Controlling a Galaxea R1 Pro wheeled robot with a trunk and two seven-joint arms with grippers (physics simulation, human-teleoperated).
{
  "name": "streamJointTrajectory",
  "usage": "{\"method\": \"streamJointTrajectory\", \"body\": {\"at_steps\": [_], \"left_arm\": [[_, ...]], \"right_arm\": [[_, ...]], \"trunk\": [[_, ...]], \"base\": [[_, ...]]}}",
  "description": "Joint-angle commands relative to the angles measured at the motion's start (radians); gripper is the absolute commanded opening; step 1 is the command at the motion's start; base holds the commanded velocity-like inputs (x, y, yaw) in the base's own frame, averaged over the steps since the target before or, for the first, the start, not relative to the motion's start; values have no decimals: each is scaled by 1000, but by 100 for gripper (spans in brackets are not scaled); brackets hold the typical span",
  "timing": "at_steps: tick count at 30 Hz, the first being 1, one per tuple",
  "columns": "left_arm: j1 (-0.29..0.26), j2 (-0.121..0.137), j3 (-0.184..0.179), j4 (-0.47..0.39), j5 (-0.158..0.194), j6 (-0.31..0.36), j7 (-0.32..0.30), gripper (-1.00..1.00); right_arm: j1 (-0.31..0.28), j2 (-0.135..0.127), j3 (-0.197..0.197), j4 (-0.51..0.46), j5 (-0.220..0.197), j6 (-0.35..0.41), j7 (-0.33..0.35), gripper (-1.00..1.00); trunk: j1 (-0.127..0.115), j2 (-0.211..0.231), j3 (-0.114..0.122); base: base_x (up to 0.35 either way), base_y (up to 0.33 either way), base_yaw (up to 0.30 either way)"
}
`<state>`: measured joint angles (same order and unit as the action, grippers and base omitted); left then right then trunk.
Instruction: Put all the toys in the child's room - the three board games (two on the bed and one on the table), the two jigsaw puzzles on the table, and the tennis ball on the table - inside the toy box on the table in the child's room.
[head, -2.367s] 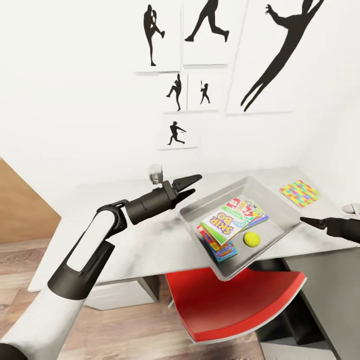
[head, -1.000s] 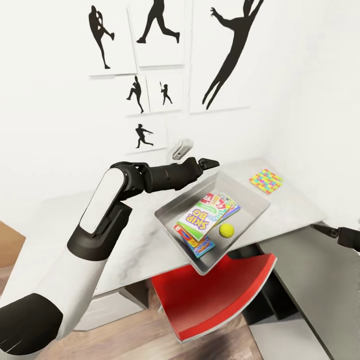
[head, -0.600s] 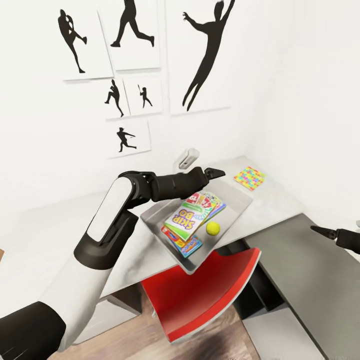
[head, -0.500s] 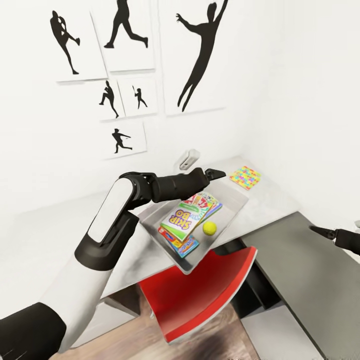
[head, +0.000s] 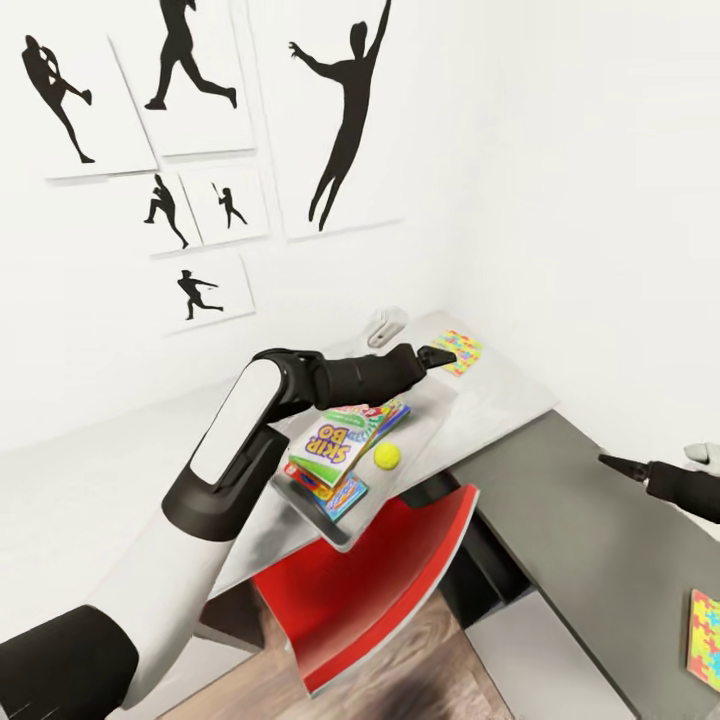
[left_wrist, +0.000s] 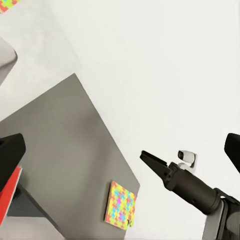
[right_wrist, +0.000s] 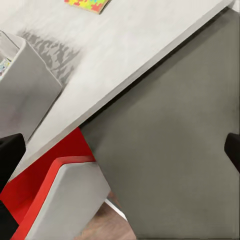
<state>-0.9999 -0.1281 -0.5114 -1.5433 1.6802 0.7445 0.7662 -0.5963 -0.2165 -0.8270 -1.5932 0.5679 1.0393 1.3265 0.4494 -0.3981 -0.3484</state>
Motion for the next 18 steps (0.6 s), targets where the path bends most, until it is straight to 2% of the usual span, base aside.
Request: {"method": "streamJointTrajectory", "body": {"at_steps": [1, 6, 9, 18], "left_arm": [[-2, -1, -4, 9, 8, -1, 11, 100], [-14, -5, -19, 43, 0, -1, 13, 100], [-35, -8, -40, 76, -14, -3, 14, 100], [-60, -27, -70, 193, -18, -12, 11, 100]], "right_arm": [[-2, 10, -1, -1, 11, 8, 10, 100], [-1, 34, 1, 1, 17, 8, 10, 100], [-1, 59, 5, 2, 27, 8, 10, 100], [-2, 87, 7, 25, 50, 8, 10, 100]], "trunk": [[1, -2, -1], [1, -2, 5], [1, -2, 9], [1, -2, 20]], "base": [[0, 0, -220], [0, 0, -218], [0, 0, -215], [0, 0, -212]]}}
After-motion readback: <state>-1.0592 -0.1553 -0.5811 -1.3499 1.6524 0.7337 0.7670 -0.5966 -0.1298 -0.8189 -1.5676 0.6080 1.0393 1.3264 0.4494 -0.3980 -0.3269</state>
